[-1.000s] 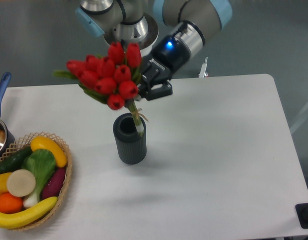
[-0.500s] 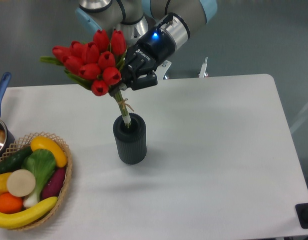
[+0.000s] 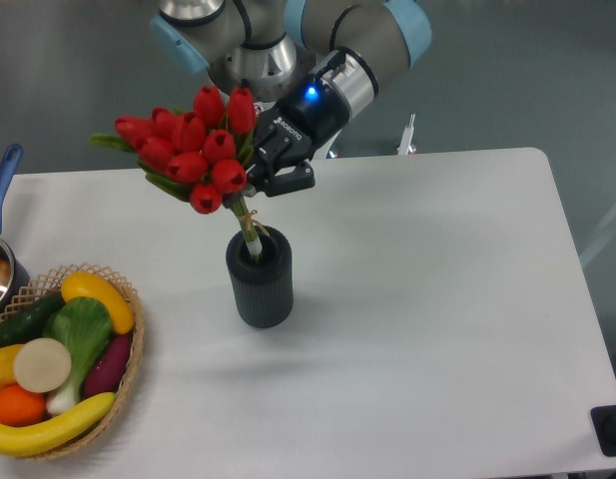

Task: Insert the flowers into the vase
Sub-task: 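Lower the tulip stems into the vase opening, then push the bouquet down into the vase until the blooms rest on the rim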

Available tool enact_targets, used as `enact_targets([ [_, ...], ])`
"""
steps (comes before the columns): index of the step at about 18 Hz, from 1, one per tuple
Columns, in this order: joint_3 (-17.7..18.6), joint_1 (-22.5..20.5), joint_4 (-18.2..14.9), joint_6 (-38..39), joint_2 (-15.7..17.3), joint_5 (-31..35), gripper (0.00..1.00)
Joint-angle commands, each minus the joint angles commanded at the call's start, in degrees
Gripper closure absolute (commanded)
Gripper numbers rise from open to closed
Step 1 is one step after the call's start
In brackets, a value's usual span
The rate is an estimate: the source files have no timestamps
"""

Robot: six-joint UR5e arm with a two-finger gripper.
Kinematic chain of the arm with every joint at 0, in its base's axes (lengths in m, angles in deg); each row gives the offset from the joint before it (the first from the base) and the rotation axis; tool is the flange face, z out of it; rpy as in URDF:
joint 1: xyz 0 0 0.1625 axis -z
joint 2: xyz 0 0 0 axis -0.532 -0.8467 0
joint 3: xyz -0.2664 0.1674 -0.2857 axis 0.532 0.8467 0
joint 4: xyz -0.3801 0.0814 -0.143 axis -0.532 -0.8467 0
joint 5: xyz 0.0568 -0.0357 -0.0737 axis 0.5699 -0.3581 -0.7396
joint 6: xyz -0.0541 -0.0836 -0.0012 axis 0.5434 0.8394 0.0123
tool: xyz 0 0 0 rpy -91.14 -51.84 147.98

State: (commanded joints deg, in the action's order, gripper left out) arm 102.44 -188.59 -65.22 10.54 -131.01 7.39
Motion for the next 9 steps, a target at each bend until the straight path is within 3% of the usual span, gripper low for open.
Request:
enact_targets([
  [9, 4.66, -0.53, 0.00, -4.48, -2.37, 0.18, 0.75],
])
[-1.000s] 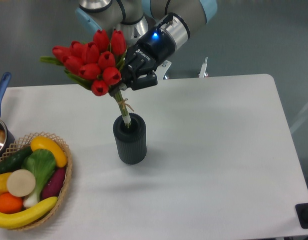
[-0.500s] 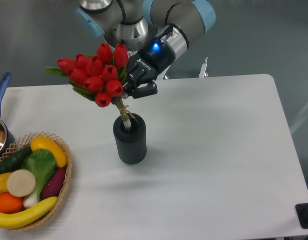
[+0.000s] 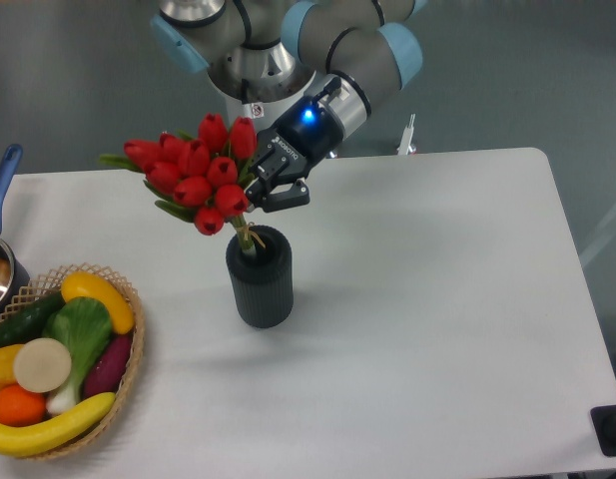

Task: Insert the flowers into the vase
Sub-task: 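Push the bouquet down into the vase until the blooms rest on the rim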

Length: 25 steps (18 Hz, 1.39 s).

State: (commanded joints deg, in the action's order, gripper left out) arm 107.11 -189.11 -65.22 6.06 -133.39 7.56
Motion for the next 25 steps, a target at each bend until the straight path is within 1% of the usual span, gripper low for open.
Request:
enact_targets([
  [7, -0.09, -0.26, 0.17, -1.58, -2.90, 0.00, 0.75],
  [13, -0.44, -0.88, 0.18, -2.20, -4.57, 0.09, 0.75],
  [15, -0.53, -0.88, 0.26, -2.38, -6.06, 0.35, 0.75],
  [18, -0.44, -0.88, 0.26, -4.22, -7.47, 0.44, 0.74],
  [24, 0.00, -0.88, 0.09, -4.40, -8.44, 0.44, 0.74],
  [25, 0.00, -0.88, 0.09, -4.40, -8.61, 0.44, 0.73],
])
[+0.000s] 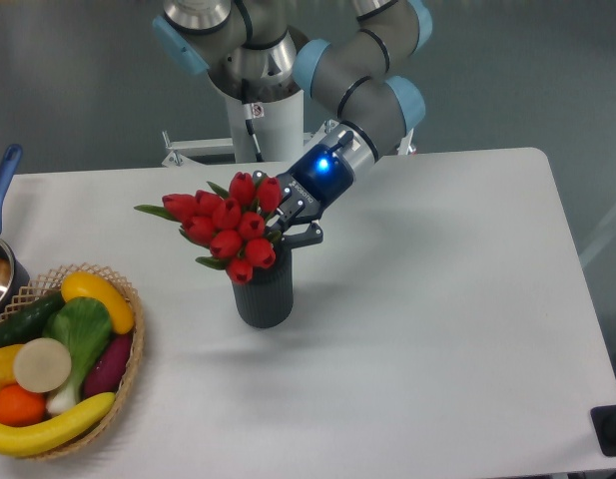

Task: Insert the flowers into the vase
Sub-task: 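Push the bouquet down into the vase until the blooms rest on the rim, then open the gripper to release the tulips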

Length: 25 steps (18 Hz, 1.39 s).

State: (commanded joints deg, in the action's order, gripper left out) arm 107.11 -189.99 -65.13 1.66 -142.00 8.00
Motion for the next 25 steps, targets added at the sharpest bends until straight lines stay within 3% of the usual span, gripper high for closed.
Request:
enact_targets([
  [6, -0.09, 0.00, 0.18, -0.61, -0.44, 0.00, 0.66],
  [7, -0.09, 0.00, 0.18, -0.88, -0.44, 0.00, 0.62],
  [8, -0.09, 0.00, 0.18, -1.31, -0.70, 0.00, 0.50],
  [11, -0.17, -0.35, 0.18, -2.46, -1.14, 0.00, 0.41],
  [12, -0.18, -0.35, 0.18, -2.63, -1.14, 0.00, 0.30],
  [16, -0.35, -0.79, 0.18, -3.51, -1.14, 0.00, 0.19],
  [18, -0.26, -0.88, 0.18, -4.39, -1.06, 0.00, 0.00],
  [23, -0.53, -1.76, 0.18, -4.66, 0.17, 0.09, 0.00],
  [25, -0.35, -2.54, 0.18, -4.66, 2.10, 4.36, 0.00],
])
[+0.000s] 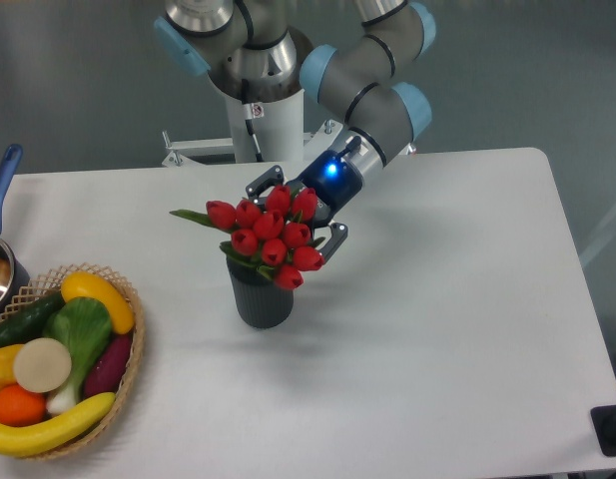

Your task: Insert the flowers into the vase

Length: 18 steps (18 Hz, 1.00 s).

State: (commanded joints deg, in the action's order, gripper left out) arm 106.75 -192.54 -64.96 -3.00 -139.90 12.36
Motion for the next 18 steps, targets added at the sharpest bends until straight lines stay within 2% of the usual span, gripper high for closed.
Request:
enact_targets([
  [2, 0.00, -0.70, 0.00, 0.09, 1.06, 5.55, 0.00],
  [11, 0.27, -2.03, -0.09, 0.27, 5.98, 12.32, 0.00],
  [15, -0.87, -4.48, -0.17, 0.17, 11.68, 22.68, 0.00],
  [18, -3.50, -7.03, -0.18, -0.17, 14.16, 31.64, 0.00],
])
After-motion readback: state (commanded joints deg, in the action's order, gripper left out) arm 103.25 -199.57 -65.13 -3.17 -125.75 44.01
